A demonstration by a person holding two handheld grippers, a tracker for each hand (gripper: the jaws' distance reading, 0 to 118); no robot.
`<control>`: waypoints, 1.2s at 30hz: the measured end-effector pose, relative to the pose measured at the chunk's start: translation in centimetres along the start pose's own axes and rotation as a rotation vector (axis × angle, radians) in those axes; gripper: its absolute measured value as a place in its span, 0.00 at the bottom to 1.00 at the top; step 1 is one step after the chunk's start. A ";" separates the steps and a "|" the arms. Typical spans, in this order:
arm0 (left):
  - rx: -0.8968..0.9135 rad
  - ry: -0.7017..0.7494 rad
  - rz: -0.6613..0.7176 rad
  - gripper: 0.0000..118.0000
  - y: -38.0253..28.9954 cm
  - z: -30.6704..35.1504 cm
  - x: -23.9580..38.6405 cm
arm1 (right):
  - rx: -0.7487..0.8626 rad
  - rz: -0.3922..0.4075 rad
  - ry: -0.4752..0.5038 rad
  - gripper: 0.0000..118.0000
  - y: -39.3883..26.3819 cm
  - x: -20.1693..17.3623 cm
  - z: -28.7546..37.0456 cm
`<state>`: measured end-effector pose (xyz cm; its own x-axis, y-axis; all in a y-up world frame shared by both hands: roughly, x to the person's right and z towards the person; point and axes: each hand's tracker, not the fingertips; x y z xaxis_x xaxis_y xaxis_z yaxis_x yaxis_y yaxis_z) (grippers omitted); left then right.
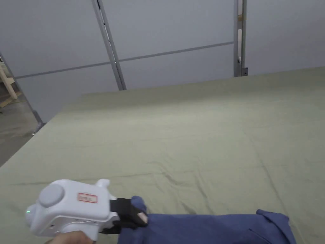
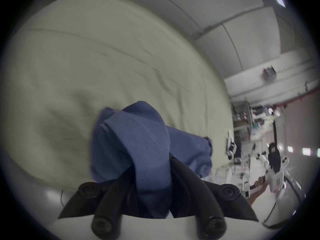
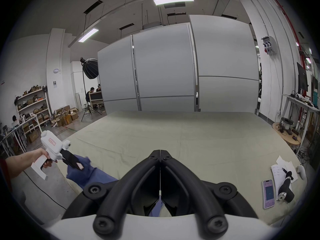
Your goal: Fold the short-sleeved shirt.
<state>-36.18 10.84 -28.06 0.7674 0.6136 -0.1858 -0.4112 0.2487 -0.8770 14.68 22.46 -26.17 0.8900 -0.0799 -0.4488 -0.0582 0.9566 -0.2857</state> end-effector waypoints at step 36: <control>-0.275 -0.224 -0.022 0.00 -2.6 -15.6 3.0 | -0.089 0.006 -0.028 0.02 -2.3 1.7 0.4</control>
<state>-25.16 0.35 -33.23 0.6349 0.7673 -0.0902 -0.2243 0.0713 -0.9719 16.55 20.25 -25.94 0.9018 -0.0649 -0.4273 -0.1027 0.9281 -0.3578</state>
